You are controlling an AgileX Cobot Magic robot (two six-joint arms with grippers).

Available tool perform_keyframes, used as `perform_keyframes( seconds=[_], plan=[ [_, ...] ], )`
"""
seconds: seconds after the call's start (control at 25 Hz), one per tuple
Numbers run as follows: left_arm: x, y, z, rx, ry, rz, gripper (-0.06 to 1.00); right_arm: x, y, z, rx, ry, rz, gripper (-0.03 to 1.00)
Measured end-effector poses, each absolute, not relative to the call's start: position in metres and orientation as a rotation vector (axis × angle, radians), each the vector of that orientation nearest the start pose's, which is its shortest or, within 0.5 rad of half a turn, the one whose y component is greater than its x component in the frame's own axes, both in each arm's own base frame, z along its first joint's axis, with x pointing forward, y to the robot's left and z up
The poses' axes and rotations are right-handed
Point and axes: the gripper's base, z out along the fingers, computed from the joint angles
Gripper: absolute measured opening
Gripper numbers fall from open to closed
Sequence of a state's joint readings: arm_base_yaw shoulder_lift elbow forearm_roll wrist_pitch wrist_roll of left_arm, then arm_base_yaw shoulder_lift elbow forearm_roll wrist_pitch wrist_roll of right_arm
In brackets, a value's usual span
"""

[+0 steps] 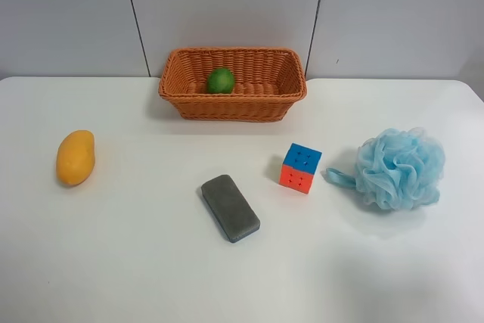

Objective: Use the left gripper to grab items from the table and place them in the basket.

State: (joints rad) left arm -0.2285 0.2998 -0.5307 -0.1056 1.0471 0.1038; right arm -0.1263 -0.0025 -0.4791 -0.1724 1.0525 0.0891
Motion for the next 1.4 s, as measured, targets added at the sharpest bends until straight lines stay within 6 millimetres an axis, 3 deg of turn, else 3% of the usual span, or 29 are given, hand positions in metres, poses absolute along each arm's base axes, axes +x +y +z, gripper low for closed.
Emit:
perform_keyframes(
  seconds=[0.52,1.4],
  plan=[
    [-0.007,-0.011,0.282,0.181,2.020,-0.034,0.99,-0.005,-0.013,0.273,0.226,2.038,-0.230,0.99],
    [-0.008,-0.012,0.282,0.192,2.011,-0.038,0.99,-0.005,-0.013,0.273,0.226,2.038,-0.230,0.99]
  ],
)
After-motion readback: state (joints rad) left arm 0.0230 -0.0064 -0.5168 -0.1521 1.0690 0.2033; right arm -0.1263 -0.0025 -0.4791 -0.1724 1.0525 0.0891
